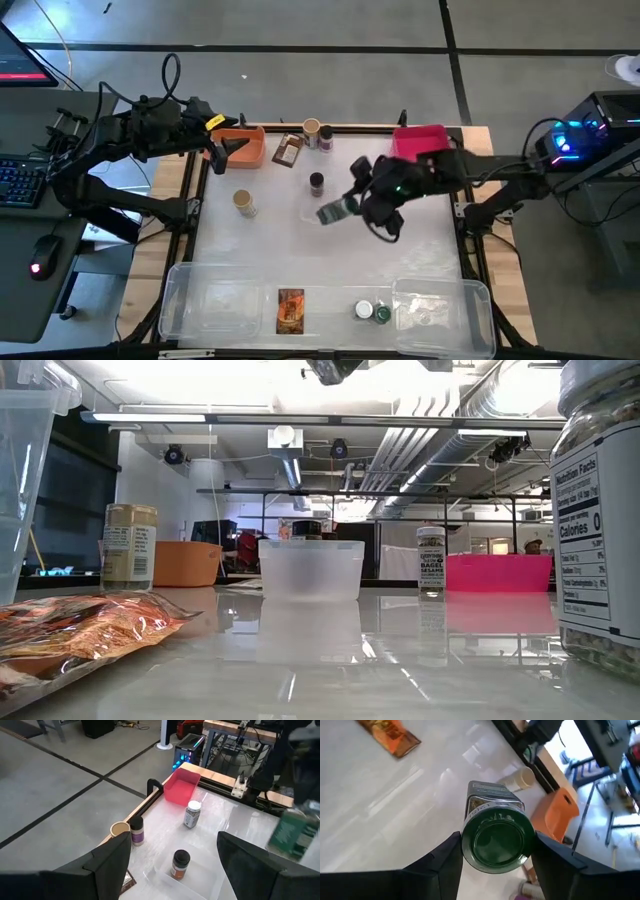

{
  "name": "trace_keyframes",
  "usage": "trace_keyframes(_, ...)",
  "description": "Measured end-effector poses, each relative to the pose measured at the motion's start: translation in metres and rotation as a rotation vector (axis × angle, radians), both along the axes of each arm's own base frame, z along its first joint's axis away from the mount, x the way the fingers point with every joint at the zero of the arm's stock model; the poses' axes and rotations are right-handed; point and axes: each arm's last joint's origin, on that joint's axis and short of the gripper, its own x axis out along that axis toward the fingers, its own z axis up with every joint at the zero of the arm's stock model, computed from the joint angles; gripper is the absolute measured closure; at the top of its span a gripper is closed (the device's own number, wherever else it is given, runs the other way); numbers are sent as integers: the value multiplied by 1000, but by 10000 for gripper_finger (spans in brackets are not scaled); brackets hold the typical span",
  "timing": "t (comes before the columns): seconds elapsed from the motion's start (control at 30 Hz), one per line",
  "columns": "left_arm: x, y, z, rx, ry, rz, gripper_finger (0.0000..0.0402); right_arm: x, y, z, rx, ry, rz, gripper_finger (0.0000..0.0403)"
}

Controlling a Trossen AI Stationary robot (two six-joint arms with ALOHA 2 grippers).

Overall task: Sort spices by type
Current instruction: Put the top green seasoning bottle into the pink bin

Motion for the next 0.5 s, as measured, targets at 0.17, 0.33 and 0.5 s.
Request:
trace_keyframes(0.17,0,0,0,0,0,0,119,13,13,-14,-69,42,92,204)
trace_keyframes(0.33,0,0,0,0,0,-1,119,23,22,-26,-134,83,190,204)
trace_keyframes(0.5,0,0,0,0,1,-2,119,37,29,-45,-170,145,282,204)
